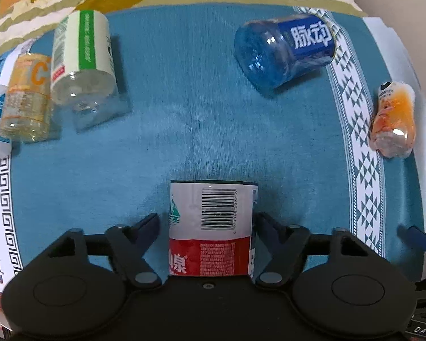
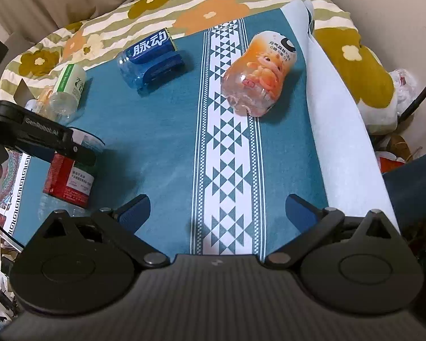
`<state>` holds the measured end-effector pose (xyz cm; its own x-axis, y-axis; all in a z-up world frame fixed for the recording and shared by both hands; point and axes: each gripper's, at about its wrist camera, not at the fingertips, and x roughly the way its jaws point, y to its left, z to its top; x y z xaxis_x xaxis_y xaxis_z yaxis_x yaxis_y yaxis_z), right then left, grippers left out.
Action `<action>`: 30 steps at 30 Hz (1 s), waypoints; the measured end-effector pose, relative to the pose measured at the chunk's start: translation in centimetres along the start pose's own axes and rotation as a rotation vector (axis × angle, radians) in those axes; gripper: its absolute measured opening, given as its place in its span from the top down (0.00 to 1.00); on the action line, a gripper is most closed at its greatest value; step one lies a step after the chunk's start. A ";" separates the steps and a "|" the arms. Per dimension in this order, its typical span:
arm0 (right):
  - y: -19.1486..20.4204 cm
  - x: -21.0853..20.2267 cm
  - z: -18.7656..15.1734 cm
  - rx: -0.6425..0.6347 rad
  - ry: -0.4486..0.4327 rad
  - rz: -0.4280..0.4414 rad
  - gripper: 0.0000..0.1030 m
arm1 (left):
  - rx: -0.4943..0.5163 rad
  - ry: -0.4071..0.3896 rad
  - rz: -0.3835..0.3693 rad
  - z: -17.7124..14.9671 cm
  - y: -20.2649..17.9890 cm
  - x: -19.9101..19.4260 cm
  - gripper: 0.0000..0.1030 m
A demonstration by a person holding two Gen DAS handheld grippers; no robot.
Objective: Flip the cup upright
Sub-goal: 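Grasp the bottle with the left tool and tilt it upright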
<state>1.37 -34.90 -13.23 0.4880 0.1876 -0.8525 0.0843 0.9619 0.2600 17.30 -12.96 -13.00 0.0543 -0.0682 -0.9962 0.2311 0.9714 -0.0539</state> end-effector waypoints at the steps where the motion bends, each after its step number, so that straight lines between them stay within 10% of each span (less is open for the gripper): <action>1: -0.1 0.1 0.1 0.001 0.001 0.002 0.00 | 0.000 0.007 -0.003 0.0 0.0 0.3 0.37; 13: -0.4 -0.2 0.5 0.020 -0.011 0.016 0.00 | 0.027 -0.055 -0.039 -0.9 -0.3 -1.5 0.37; 20: 0.4 -1.3 0.8 0.019 -0.050 0.018 0.00 | 0.054 -0.480 -0.077 -5.1 -0.4 -6.5 0.37; 30: 2.5 -1.5 -0.5 -0.069 -0.052 -0.051 0.00 | -0.039 -0.915 -0.123 -8.7 1.5 -2.9 0.37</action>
<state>0.45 -32.65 -11.54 0.5290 0.1288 -0.8388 0.0513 0.9817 0.1832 9.02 -9.30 -10.75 0.7817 -0.3084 -0.5420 0.2544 0.9513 -0.1743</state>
